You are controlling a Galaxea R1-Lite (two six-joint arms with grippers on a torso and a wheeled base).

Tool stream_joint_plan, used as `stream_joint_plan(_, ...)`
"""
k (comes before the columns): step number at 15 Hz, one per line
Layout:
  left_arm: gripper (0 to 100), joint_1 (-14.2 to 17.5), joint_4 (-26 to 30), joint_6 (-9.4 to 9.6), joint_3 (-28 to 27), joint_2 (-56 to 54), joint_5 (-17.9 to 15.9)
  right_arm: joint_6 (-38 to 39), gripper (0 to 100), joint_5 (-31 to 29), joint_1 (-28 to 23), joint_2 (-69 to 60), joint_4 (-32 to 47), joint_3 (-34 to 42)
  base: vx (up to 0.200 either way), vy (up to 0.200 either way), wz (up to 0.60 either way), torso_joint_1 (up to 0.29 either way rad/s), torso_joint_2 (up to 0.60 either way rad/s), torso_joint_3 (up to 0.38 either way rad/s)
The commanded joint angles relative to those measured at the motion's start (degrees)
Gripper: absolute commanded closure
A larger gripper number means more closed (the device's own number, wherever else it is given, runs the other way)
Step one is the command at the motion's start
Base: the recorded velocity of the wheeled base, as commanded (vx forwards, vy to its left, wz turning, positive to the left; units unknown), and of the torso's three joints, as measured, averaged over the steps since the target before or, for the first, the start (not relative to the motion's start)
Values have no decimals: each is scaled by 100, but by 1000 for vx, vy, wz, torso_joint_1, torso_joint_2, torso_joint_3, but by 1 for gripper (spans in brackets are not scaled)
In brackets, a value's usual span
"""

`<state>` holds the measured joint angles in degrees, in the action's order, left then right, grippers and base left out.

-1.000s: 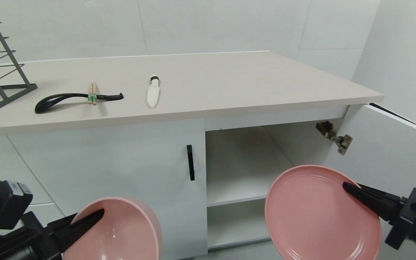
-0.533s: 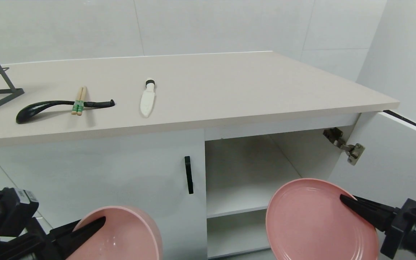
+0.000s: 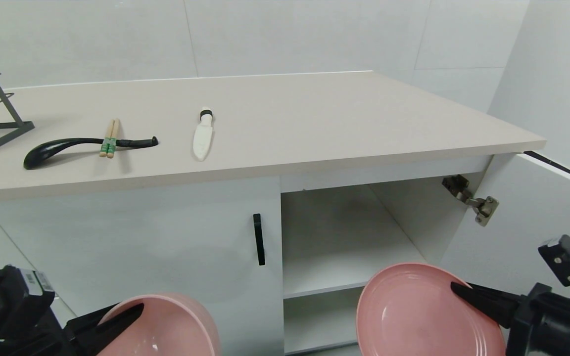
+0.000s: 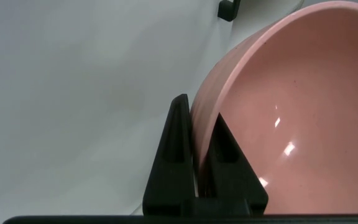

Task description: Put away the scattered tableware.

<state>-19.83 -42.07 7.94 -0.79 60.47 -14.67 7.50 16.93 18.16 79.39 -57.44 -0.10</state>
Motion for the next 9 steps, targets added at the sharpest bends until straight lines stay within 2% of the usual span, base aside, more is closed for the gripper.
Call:
stream_joint_plan(1,100,6,-3,6,27,-26,-1,-73,100,3,12,604,-338,10,0,0,0,0,0,0)
stream_joint_plan(2,100,6,-3,6,27,-26,-1,-73,100,3,12,763,-522,10,0,0,0,0,0,0)
stream_joint_plan(6,100,6,6,-3,27,0,-1,-161,100,3,12,2433,-2307,10,0,0,0,0,0,0)
stream_joint_plan(7,100,6,6,-11,27,0,-1,-161,100,-6,21,3101,-3080,10,0,0,0,0,0,0)
stream_joint_plan(9,100,23,6,-20,27,0,-1,-187,100,-6,21,3707,-3256,-131,0,0,0,0,0,0)
